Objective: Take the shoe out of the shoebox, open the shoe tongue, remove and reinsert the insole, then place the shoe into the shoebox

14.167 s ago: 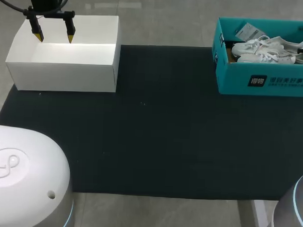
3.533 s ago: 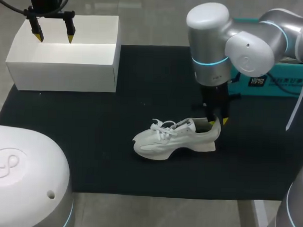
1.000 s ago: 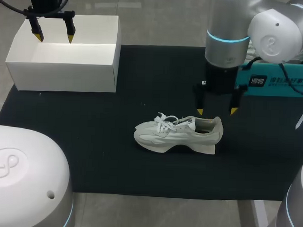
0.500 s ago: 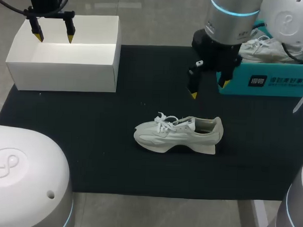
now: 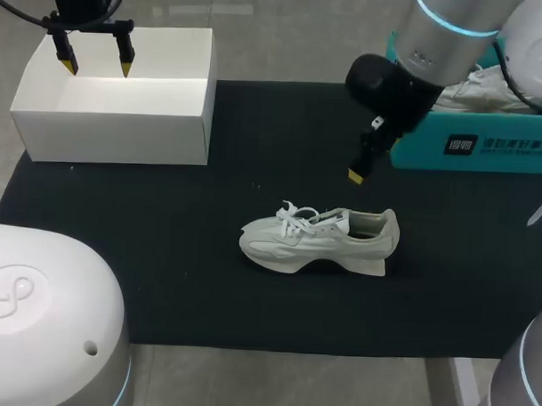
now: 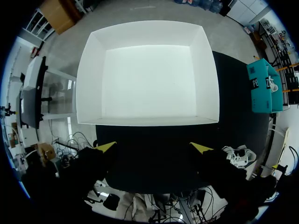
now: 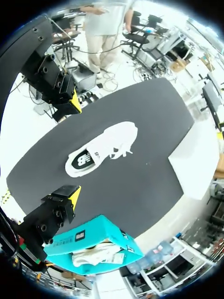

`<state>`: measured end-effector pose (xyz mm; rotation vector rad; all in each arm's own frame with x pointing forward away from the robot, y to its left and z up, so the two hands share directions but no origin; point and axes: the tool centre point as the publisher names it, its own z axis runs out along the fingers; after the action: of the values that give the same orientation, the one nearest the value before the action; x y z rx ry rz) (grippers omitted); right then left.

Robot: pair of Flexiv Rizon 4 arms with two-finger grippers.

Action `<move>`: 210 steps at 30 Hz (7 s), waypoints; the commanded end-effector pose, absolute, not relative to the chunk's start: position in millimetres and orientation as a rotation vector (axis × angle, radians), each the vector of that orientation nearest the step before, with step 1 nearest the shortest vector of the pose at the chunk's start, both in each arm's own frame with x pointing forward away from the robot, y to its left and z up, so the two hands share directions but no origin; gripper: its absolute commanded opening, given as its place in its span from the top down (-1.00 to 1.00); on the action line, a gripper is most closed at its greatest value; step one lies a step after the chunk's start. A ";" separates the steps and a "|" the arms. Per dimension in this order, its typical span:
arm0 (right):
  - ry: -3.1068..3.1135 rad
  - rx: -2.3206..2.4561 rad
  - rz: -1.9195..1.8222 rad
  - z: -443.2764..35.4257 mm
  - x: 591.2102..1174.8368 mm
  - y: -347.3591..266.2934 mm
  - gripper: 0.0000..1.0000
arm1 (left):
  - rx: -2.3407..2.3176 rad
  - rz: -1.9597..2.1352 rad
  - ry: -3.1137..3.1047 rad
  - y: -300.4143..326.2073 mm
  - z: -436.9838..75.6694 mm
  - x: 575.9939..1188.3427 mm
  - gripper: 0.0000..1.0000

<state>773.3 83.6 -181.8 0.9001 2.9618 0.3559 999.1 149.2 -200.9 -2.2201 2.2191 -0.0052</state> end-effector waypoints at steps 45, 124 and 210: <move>2.785 0.123 1.256 -258.2 782.6 -1.6 -1.00 | -2.220 -0.003 2.220 149.4 -200.3 999.1 -1.00; 2.648 0.220 1.512 -439.8 809.6 47.6 -1.00 | -2.220 -0.003 2.220 149.4 -200.3 999.1 -1.00; 2.652 0.204 1.522 -438.2 811.0 45.6 1.00 | -2.293 0.134 1.929 -103.8 -239.2 840.0 -1.00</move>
<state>809.8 45.0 -436.0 0.2023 2.6529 1.5258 840.6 -78.6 -234.6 -2.3320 1.9576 0.1039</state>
